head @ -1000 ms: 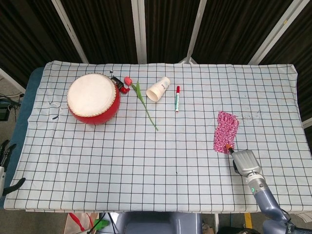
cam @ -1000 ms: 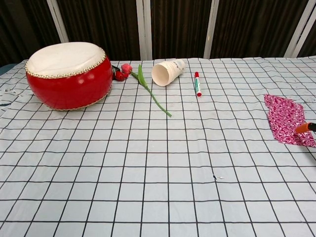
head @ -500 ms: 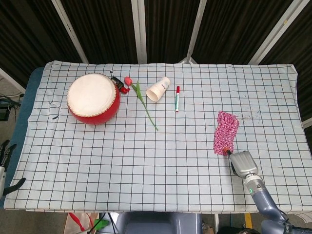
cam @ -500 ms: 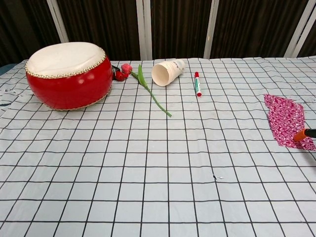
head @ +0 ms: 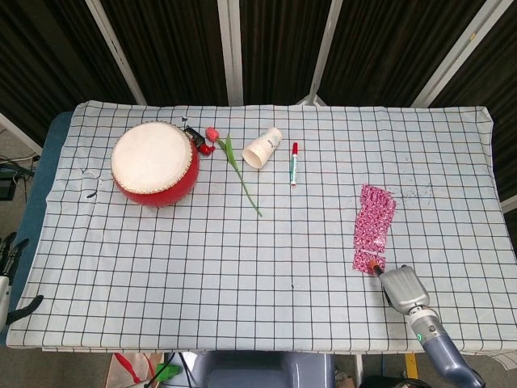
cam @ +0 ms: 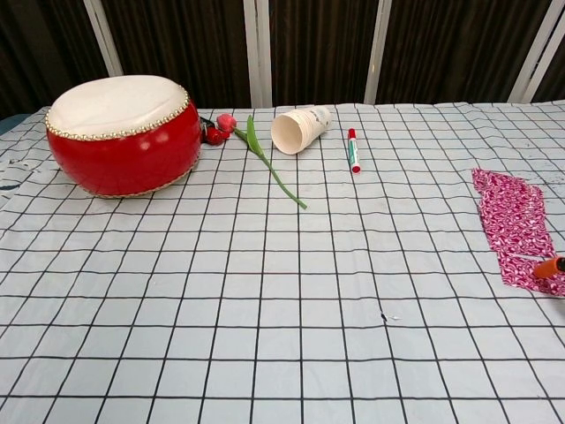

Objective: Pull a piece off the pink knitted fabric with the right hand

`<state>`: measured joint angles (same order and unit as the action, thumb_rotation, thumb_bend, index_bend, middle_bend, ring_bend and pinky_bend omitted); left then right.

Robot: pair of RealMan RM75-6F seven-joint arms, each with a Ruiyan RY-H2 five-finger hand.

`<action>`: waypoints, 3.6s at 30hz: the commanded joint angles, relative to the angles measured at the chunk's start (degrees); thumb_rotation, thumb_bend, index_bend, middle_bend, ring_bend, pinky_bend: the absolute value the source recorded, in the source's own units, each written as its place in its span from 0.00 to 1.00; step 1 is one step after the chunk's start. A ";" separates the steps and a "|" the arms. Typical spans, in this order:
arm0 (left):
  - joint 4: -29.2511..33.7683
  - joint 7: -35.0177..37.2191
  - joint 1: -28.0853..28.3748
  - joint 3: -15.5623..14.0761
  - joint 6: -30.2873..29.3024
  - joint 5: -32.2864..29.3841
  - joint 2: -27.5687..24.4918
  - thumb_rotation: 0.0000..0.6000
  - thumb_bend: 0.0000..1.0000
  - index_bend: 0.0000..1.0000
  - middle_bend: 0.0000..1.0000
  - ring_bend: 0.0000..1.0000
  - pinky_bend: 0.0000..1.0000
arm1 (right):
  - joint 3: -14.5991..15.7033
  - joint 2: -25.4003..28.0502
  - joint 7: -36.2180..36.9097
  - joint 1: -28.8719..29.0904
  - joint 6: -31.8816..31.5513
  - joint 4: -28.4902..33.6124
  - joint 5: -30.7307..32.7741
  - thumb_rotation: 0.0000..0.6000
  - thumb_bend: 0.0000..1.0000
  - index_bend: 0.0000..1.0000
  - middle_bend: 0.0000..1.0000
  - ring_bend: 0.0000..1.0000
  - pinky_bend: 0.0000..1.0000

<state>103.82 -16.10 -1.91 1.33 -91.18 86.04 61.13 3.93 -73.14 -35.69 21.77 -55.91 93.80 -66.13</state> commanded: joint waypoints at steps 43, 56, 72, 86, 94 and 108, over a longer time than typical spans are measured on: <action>-0.17 -0.75 -0.08 0.41 -0.43 -0.81 0.28 1.00 0.25 0.12 0.00 0.00 0.02 | -6.76 -1.29 -3.81 8.93 4.59 -3.56 14.71 1.00 0.76 0.19 0.85 0.78 0.44; -0.07 -1.50 0.09 0.43 -0.17 -1.08 0.57 1.00 0.25 0.12 0.00 0.00 0.02 | -6.05 -2.45 -5.55 11.37 4.48 -2.93 16.63 1.00 0.76 0.20 0.85 0.78 0.44; -0.10 -0.74 -0.09 0.35 -0.54 -0.74 0.24 1.00 0.25 0.12 0.00 0.00 0.02 | -5.39 -4.25 -8.68 14.06 2.65 -0.44 18.67 1.00 0.76 0.20 0.85 0.78 0.44; -0.30 0.37 -0.20 0.39 -0.78 -0.61 -0.12 1.00 0.25 0.12 0.00 0.00 0.02 | -4.63 -6.30 -13.16 16.71 0.00 3.79 20.02 1.00 0.76 0.20 0.85 0.78 0.44; -0.41 1.11 -0.29 0.38 -0.95 -0.44 -0.38 1.00 0.25 0.12 0.00 0.00 0.02 | -4.23 -7.58 -15.57 18.10 -1.43 5.46 21.31 1.00 0.76 0.20 0.85 0.78 0.44; -0.60 1.75 -0.31 0.47 -0.94 -0.56 -0.59 1.00 0.25 0.12 0.00 0.00 0.02 | -4.52 -9.08 -17.64 20.05 -4.47 8.32 21.86 1.00 0.76 0.20 0.85 0.78 0.45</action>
<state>103.23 -14.36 -2.22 1.80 -92.12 85.48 60.53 -0.35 -82.35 -53.36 41.71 -59.94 101.77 -44.11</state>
